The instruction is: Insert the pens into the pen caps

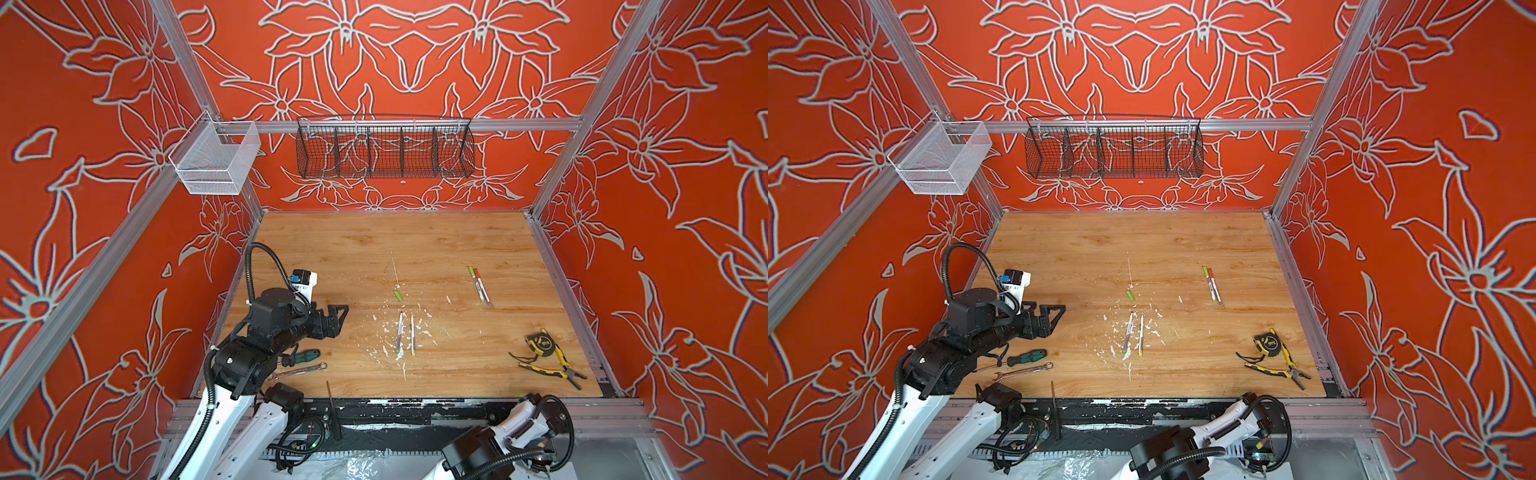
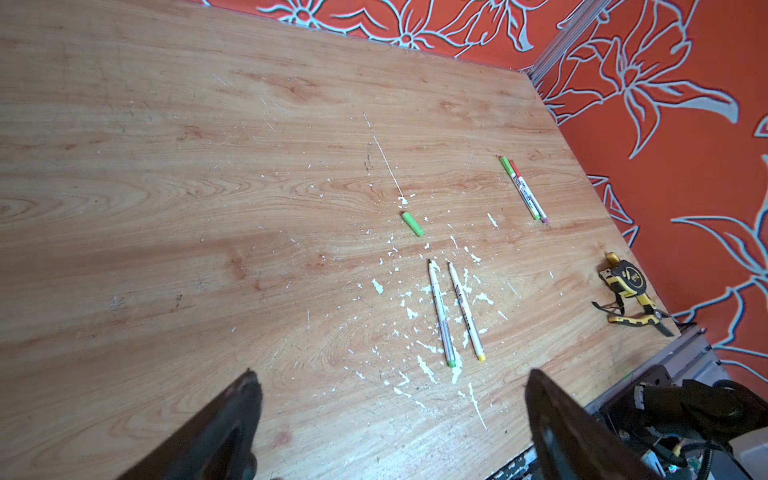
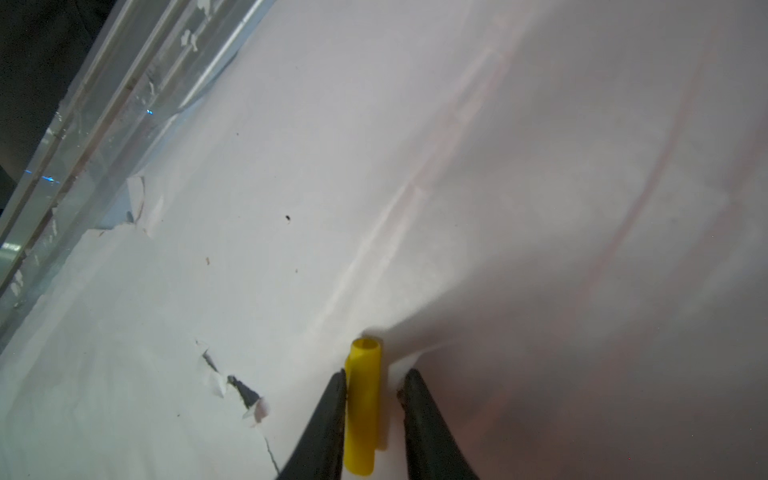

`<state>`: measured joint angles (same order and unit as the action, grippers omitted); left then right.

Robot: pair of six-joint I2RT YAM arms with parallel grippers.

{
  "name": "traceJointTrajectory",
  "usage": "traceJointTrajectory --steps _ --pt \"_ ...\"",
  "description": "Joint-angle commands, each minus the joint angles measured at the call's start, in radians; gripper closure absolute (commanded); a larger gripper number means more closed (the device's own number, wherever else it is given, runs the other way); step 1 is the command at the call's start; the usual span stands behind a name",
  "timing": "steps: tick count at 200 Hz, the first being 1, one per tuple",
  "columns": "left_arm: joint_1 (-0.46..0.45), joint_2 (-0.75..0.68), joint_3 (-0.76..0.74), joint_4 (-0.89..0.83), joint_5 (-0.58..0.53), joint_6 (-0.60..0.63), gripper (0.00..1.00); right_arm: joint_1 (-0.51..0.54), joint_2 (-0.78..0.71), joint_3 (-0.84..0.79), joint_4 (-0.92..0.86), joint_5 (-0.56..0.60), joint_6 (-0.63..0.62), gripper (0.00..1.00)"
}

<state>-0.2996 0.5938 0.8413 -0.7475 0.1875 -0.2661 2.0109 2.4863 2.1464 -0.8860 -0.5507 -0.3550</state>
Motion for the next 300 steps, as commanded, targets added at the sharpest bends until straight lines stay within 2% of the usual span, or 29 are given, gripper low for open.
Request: traceJointTrajectory --steps 1,40,79,110,139,190,236,300 --pt "-0.007 -0.006 -0.005 -0.006 -0.016 -0.002 0.03 0.006 0.026 -0.003 -0.067 0.009 -0.006 0.73" --pt "-0.012 -0.005 -0.003 -0.006 -0.015 -0.001 0.03 0.051 -0.063 -0.14 0.023 0.133 -0.013 0.73" --pt "-0.019 -0.008 -0.004 -0.006 -0.018 -0.002 0.03 0.074 -0.111 -0.23 0.077 0.196 0.011 0.74" --pt "-0.028 -0.018 -0.003 -0.01 -0.033 -0.005 0.03 0.08 -0.061 -0.16 0.029 0.234 0.027 0.84" --pt "-0.043 -0.029 -0.003 -0.015 -0.055 -0.009 0.03 0.094 -0.064 -0.175 0.042 0.304 0.064 0.85" --pt "-0.049 -0.032 -0.002 -0.015 -0.07 -0.009 0.03 0.092 -0.095 -0.24 0.034 0.396 0.146 1.0" --pt "-0.052 -0.038 -0.003 -0.016 -0.087 -0.013 0.03 0.062 -0.231 -0.447 0.162 0.452 0.209 1.0" --pt "-0.053 -0.04 -0.004 -0.016 -0.112 -0.016 0.03 -0.065 -0.485 -0.738 0.304 0.514 0.276 1.0"
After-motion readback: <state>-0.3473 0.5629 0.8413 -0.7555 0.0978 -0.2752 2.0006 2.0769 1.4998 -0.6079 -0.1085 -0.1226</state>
